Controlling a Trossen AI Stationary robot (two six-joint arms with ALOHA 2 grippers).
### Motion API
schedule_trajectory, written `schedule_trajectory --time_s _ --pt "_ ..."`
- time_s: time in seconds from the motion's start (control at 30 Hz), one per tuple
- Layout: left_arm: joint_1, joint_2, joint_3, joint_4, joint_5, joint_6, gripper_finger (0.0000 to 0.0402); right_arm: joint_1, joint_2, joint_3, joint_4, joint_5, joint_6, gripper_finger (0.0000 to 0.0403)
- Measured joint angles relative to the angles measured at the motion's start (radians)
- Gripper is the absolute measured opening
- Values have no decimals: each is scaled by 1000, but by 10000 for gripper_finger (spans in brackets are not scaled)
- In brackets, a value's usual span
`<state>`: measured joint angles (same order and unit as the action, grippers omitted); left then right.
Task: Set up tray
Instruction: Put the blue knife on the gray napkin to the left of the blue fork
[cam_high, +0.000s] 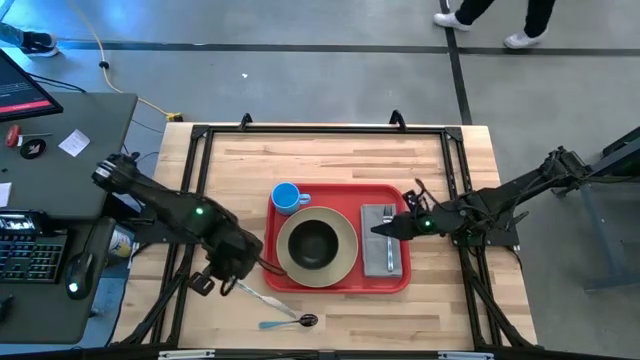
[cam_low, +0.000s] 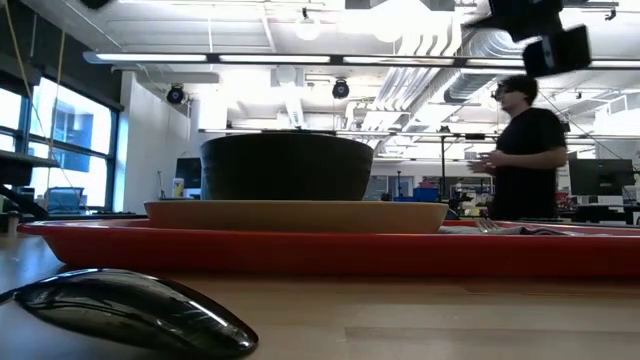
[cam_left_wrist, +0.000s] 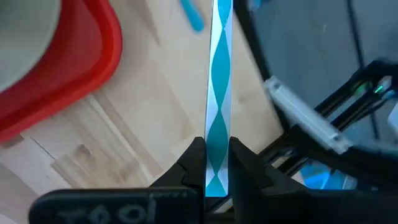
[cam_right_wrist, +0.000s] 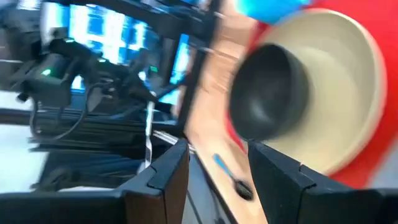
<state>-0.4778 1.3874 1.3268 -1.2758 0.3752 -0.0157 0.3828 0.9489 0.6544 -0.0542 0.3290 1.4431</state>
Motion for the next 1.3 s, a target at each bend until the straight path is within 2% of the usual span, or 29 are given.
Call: schedule_trajectory --time_s 0.17,0.4,0.63,0.93,1.1,1.3 --pt "0 -54 74 55 -43 -77 75 0 0 0 160 73 -140 156" --pt "30 -108 131 220 -96 -185 75 0 0 0 349 161 -376 156" --pt "126 -167 154 471 -109 -246 75 -1 0 0 506 229 -602 156" --pt "260 -215 152 781 -169 -271 75 -3 0 0 708 306 -798 156" --pt "307 -213 109 1092 -187 -298 75 -5 0 33 732 361 -901 156" --pt "316 -212 -54 1474 -199 -396 77 -55 38 151 717 299 -1015 156"
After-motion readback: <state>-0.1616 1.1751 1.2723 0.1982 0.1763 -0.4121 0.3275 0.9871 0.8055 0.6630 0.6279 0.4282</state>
